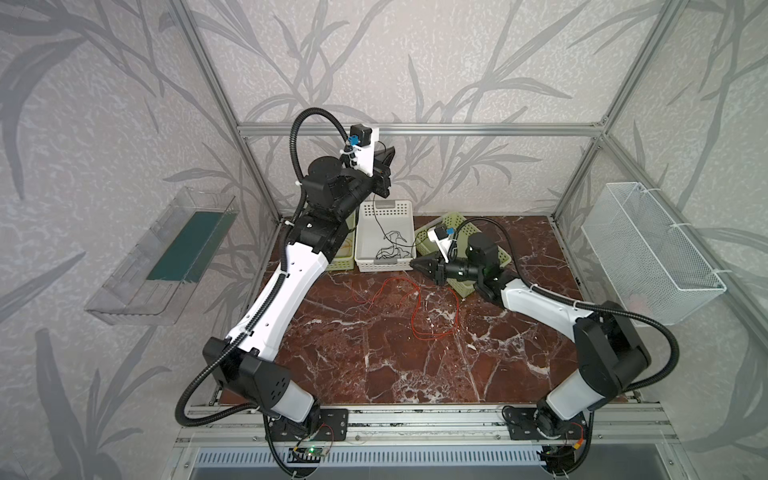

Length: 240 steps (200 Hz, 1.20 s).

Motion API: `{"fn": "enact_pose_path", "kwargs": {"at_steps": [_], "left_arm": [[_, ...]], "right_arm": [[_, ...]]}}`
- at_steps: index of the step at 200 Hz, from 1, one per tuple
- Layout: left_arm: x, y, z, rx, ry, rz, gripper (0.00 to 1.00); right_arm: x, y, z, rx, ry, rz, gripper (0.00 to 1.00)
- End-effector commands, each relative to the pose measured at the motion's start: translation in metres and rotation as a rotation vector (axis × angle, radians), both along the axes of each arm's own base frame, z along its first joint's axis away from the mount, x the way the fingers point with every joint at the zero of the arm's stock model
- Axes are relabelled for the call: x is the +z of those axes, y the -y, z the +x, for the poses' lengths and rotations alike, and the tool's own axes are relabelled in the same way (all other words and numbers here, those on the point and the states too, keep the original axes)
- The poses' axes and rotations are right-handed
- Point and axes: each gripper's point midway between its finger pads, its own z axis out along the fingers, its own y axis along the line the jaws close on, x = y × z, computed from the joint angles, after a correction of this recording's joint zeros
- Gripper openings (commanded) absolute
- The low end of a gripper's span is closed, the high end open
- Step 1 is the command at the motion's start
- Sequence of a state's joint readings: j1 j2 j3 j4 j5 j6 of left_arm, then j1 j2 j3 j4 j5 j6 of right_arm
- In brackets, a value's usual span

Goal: Untangle the cables

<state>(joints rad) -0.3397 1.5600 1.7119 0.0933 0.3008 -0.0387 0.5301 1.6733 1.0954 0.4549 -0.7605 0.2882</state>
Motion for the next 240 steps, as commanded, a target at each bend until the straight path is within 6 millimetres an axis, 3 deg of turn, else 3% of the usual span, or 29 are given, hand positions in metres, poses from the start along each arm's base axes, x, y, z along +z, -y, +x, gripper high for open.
{"fn": "enact_pose_path", "kwargs": {"at_steps": [1,42,72,78,87,96,114,136,171,214,225,240], "left_arm": [[-0.012,-0.018,0.026,0.018,-0.014,-0.071,0.00],[-0.058,-0.042,0.072,0.078,-0.064,-0.088,0.00],[-0.096,-0.053,0.107,0.103,-0.099,-0.124,0.00],[-0.104,-0.054,0.114,0.105,-0.107,-0.132,0.00],[-0.119,-0.053,0.125,0.106,-0.122,-0.141,0.00],[-0.134,-0.050,0.135,0.095,-0.143,-0.150,0.00],[-0.163,-0.044,0.151,0.076,-0.186,-0.171,0.00],[-0.194,-0.041,0.168,0.089,-0.244,-0.179,0.00],[-0.232,-0.025,0.182,0.102,-0.330,-0.104,0.00],[-0.281,-0.014,0.194,0.180,-0.482,0.015,0.00],[-0.290,-0.012,0.195,0.193,-0.528,0.050,0.11],[-0.296,-0.013,0.194,0.221,-0.564,0.070,0.47]], "right_arm": [[-0.007,-0.017,0.029,0.000,-0.014,0.001,0.10],[-0.023,-0.059,0.104,-0.021,-0.001,0.077,0.10],[-0.060,-0.087,0.154,-0.068,0.026,0.049,0.19],[-0.067,-0.089,0.162,-0.089,0.022,0.025,0.24],[-0.077,-0.093,0.174,-0.102,0.000,-0.021,0.46],[-0.080,-0.093,0.181,-0.122,-0.023,-0.060,0.58],[-0.071,-0.084,0.180,-0.164,-0.018,-0.131,0.74],[-0.071,-0.052,0.173,-0.287,-0.004,-0.253,0.82],[-0.073,0.001,0.148,-0.392,-0.046,-0.370,0.84],[-0.065,0.027,0.119,-0.379,-0.030,-0.481,0.85],[-0.061,0.032,0.114,-0.376,-0.027,-0.508,0.85],[-0.054,0.035,0.102,-0.350,-0.015,-0.512,0.84]]}}
